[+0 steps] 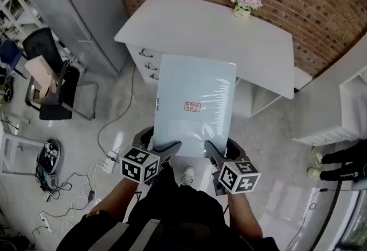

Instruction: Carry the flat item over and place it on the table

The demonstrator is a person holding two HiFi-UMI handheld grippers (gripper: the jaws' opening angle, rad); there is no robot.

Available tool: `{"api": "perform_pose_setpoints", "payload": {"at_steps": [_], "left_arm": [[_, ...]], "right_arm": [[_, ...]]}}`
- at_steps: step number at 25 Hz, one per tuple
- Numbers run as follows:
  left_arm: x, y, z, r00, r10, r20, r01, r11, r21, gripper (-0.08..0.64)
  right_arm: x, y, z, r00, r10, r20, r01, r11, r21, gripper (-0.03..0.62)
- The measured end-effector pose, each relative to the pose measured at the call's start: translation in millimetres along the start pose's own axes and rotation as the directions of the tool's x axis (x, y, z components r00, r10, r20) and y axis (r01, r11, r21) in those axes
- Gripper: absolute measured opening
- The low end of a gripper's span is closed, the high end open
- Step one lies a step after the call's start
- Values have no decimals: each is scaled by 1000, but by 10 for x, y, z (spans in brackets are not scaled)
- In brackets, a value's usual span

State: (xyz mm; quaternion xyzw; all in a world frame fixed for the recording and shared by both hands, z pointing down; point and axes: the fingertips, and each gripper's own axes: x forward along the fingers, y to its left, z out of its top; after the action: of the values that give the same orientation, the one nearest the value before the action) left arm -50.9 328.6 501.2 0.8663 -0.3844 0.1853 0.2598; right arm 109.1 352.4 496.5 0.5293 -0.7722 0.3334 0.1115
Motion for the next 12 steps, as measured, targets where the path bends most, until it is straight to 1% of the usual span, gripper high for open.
{"api": "perform_pose_setpoints", "payload": {"at_steps": [12], "left_arm": [[-82, 150, 72, 1000, -9, 19, 9, 1000, -22, 454]], "right_arm": [[81, 163, 104, 1000, -2, 10, 2, 1000, -15, 307]]}}
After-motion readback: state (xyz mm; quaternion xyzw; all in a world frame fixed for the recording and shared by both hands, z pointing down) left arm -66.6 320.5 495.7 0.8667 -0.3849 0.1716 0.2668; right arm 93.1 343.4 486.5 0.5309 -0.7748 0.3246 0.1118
